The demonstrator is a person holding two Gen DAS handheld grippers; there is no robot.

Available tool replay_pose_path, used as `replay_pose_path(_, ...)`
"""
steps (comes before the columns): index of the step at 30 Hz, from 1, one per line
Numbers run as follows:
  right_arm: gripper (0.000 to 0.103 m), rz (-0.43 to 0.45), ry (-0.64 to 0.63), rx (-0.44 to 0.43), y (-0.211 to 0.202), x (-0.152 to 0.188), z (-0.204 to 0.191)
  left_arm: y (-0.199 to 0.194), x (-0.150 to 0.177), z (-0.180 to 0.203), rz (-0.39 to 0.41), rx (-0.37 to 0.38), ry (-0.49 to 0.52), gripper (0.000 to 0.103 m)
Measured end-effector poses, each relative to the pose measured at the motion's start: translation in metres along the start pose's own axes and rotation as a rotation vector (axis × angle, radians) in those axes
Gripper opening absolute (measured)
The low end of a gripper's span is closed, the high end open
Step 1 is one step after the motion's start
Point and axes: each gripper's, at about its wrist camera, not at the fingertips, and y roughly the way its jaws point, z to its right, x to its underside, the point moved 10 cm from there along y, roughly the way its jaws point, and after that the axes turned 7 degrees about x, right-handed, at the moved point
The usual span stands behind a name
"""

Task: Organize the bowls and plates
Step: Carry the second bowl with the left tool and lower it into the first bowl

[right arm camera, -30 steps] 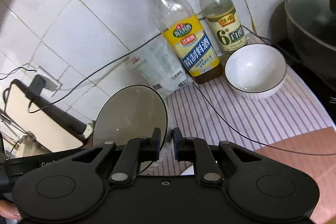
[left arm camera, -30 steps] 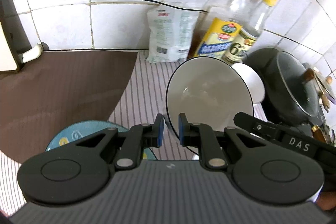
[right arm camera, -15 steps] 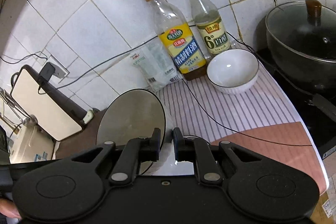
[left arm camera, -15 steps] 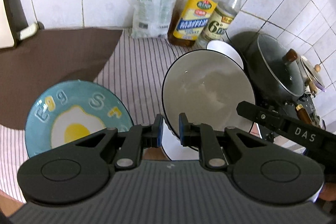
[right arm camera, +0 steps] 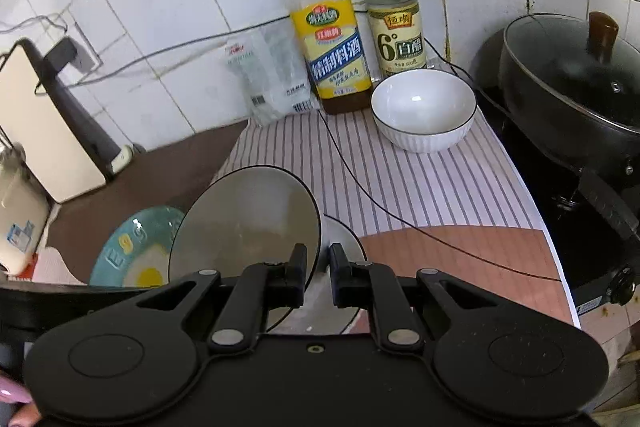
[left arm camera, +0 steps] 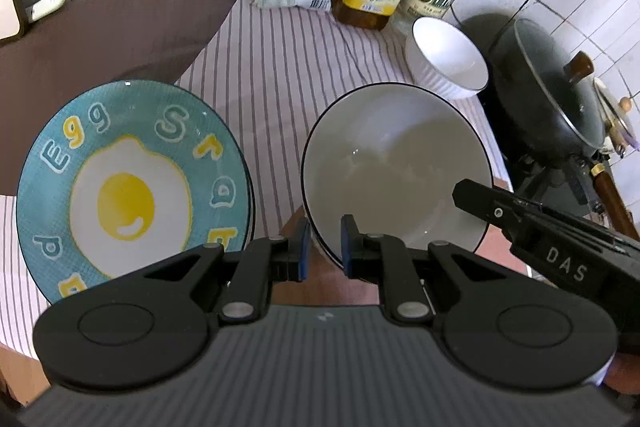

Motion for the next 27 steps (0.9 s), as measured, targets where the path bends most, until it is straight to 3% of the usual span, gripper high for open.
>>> replay_pose_path(27,0.016,0.014,-0.082,0.077,0.014,0.018,0.007,0.022,0.005,0.002,-0.057,-0.041,0.031,0.014)
